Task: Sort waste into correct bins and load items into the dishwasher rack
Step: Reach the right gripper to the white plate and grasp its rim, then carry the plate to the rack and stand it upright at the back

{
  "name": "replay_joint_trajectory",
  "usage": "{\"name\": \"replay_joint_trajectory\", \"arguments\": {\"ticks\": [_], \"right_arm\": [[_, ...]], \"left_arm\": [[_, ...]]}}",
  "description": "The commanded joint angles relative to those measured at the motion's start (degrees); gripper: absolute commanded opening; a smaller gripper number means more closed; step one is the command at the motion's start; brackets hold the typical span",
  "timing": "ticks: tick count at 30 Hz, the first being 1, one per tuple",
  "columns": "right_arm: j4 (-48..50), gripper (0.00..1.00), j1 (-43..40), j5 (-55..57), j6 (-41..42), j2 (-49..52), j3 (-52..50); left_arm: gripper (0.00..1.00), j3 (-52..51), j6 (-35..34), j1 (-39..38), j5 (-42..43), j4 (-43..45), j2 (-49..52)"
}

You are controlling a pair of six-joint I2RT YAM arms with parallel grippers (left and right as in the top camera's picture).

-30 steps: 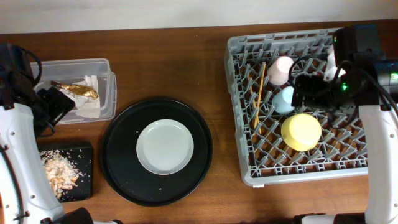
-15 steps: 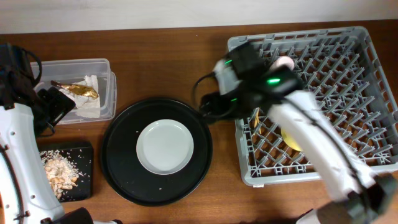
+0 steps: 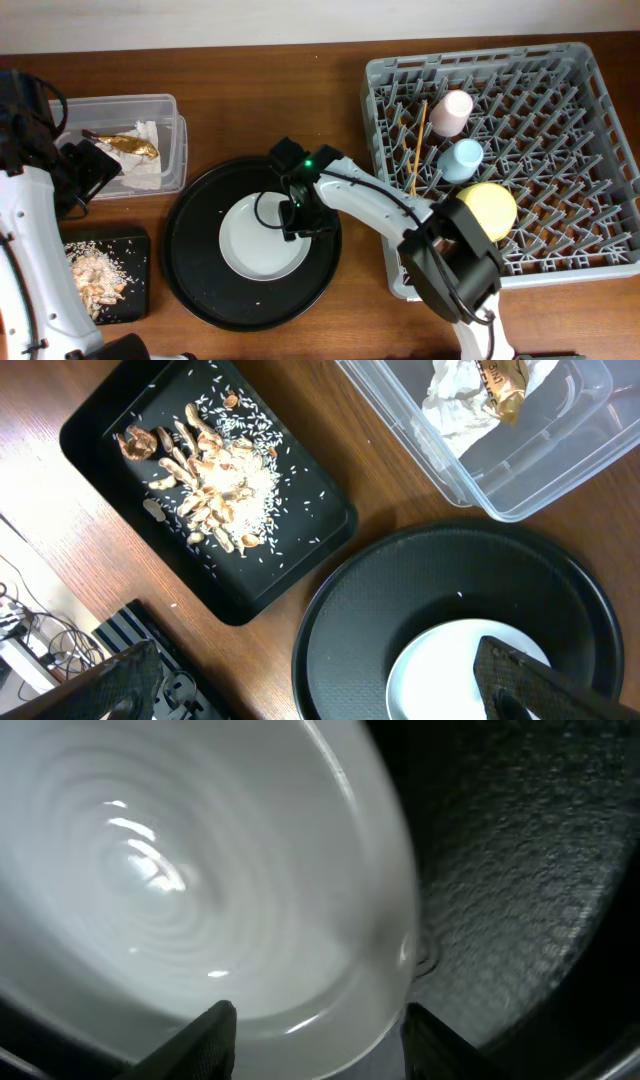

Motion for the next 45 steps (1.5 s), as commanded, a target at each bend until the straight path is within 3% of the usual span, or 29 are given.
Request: {"name": "replay_joint_trajectory", "arguments": {"ticks": [1,7,9,15,21,27,32,39,45], "right_arm": [[0.00,0.55,0.15,2.40,0.81,0.70,-0.52],[0.31,0.54,0.20,3.98,0.83,0.70,-1.49],[2.47,0.50,0.20,4.07,1.46,0.70,-3.50],[3.89,0.05,0.13,4.07,4.46,0.68,-5.07],[-6.80,0.04,-3.96,6.43,4.39,-1.95,4.26],[-24.90,0.04,-14.05,24.24,3.52,-6.16,23.32],[-33.40,0.04,-24.46,35.60,1.31,-6.45,38.91],[-32.24,0.04,-30.60,51.54,1.18,-5.01,38.60],[-25.70,0.04,-28.98,52.98,1.16,-3.63,32.52]], "left_arm": [[0.99,0.35,0.50,0.24,-0.83,-0.07,-0.07],[0.99,0.35,0.50,0.24,-0.83,-0.09,-0.07],[0.99,0.35,0.50,0.24,-0.83,-0.07,-0.07],[0.99,0.37,0.50,0.24,-0.83,-0.07,-0.07],[0.99,0.35,0.50,0.24,-0.83,-0.07,-0.07],[0.99,0.37,0.50,0.24,-0.83,-0.09,-0.07],[0.99,0.37,0.50,0.24,-0.83,-0.07,-0.07],[0.99,0.35,0.50,0.26,-0.83,-0.07,-0.07],[0.99,0.35,0.50,0.24,-0.83,-0.07,-0.07]]}}
